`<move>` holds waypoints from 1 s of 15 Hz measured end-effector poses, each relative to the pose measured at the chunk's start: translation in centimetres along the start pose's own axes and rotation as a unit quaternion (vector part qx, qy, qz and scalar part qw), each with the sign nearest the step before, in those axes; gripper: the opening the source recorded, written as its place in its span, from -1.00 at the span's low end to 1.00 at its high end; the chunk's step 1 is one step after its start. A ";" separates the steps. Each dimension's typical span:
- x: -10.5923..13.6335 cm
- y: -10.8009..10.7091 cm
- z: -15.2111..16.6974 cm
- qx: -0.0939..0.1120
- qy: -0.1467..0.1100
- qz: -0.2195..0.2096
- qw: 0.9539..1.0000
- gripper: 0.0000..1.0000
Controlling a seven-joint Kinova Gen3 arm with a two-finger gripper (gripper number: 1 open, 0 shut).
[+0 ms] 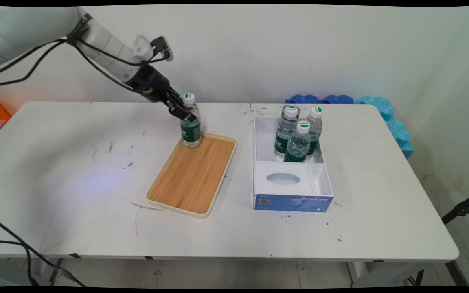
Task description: Place the picked object on the tray
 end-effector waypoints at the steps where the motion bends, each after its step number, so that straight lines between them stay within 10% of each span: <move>1: -0.2 -0.1 0.2 0.001 -0.001 -0.001 1.000 -1.00; 11: -1.5 0.1 1.7 -0.007 0.006 -0.002 1.000 -1.00; 12: -1.4 0.2 1.8 -0.008 0.007 -0.002 1.000 1.00; 15: -1.4 0.5 1.7 -0.009 0.011 0.000 1.000 1.00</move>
